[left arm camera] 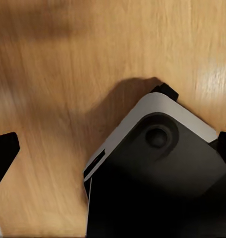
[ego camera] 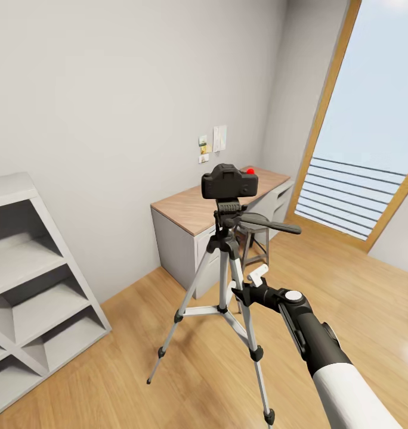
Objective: Attach the digital camera to the camera tripod in the bedroom.
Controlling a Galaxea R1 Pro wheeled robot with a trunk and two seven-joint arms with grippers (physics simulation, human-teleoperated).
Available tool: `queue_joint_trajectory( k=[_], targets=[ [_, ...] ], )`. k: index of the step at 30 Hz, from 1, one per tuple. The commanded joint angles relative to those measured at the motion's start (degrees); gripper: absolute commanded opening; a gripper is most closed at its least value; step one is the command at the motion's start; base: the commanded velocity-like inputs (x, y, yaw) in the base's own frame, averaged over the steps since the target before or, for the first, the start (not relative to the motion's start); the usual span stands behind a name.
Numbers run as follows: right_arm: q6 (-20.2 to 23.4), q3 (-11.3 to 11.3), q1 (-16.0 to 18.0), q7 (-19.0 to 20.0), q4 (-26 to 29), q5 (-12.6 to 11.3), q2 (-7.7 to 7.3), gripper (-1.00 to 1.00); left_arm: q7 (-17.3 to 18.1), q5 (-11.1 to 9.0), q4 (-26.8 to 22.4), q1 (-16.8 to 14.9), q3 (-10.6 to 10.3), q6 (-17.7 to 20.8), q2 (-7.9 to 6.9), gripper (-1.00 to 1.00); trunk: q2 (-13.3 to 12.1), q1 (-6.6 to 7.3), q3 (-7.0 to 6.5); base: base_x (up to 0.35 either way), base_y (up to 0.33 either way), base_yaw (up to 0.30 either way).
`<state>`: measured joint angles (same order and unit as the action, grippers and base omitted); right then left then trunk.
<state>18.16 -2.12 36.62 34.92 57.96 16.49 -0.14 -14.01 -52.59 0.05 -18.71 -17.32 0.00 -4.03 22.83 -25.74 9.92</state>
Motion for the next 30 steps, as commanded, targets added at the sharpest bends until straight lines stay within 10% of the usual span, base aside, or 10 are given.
queue_joint_trajectory(
  k=[1,30],
  targets=[
    [3.9,0.0,0.0,0.1,-0.7,2.1,-0.03,-1.0,-0.2,-0.4,0.0,0.3,-0.5,0.0,0.59,1.0,0.1,-0.04,0.12,0.0,0.0,0.0],
    [3.8,0.0,0.0,-0.2,-1.3,2.0,0.05,-1.0,1.5,-0.3,0.0,5.0,-0.5,-1.1,5.91,1.0,0.1,-0.04,0.12,0.0,0.0,0.0]
  ],
)
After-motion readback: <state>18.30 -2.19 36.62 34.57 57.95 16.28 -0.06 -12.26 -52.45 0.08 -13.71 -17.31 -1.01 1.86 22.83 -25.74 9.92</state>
